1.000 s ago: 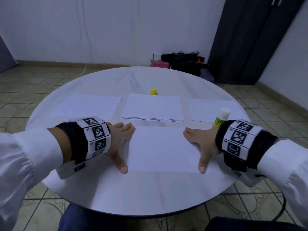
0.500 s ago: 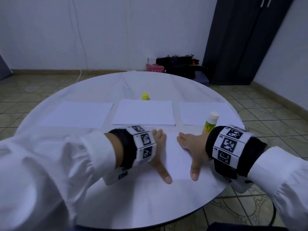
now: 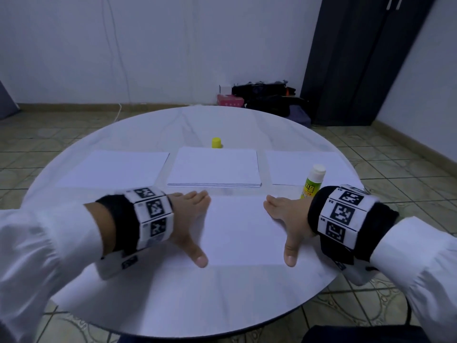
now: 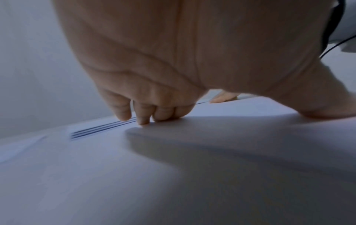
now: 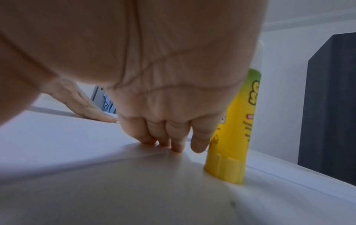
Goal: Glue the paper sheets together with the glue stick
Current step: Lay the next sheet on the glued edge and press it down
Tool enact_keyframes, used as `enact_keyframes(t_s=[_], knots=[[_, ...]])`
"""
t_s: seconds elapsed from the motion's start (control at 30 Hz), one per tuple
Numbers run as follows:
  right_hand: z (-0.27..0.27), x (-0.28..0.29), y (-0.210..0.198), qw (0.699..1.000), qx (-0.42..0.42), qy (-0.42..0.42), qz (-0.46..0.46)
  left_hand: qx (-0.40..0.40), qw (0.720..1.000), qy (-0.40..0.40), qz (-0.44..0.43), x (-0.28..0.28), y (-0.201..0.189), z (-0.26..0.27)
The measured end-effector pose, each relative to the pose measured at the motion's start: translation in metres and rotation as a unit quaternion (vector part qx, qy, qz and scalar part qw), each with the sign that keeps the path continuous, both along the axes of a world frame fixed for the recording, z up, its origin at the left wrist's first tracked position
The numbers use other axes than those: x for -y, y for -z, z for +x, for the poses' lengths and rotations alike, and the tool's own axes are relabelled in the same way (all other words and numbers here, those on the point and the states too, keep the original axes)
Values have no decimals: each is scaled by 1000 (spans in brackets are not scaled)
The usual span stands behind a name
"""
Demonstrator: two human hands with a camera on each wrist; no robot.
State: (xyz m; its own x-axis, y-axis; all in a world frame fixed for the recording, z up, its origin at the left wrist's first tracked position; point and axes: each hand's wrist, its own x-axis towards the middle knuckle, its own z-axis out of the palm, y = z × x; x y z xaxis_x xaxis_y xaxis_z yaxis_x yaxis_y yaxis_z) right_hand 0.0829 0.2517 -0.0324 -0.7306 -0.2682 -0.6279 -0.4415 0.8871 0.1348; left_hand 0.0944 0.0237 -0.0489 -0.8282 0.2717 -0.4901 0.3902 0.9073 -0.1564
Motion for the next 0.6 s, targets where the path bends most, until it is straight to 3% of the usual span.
enact_keyframes(t_s=[0.23,0.4,0.5,0.6], knots=[[1,-1,-3,1000,11,10,-14,36,999,-29,-11,44,-1,7],[2,-2,-2,1000,5,16,-22,6,1000,-15,-20,41,-5,5],[3,-3,-3,999,7,22,-27,-6,998,-53,36,41,-3,1],[2,-2,-3,999,9,29,-35,-16,980,-133,150,34,-7,0]])
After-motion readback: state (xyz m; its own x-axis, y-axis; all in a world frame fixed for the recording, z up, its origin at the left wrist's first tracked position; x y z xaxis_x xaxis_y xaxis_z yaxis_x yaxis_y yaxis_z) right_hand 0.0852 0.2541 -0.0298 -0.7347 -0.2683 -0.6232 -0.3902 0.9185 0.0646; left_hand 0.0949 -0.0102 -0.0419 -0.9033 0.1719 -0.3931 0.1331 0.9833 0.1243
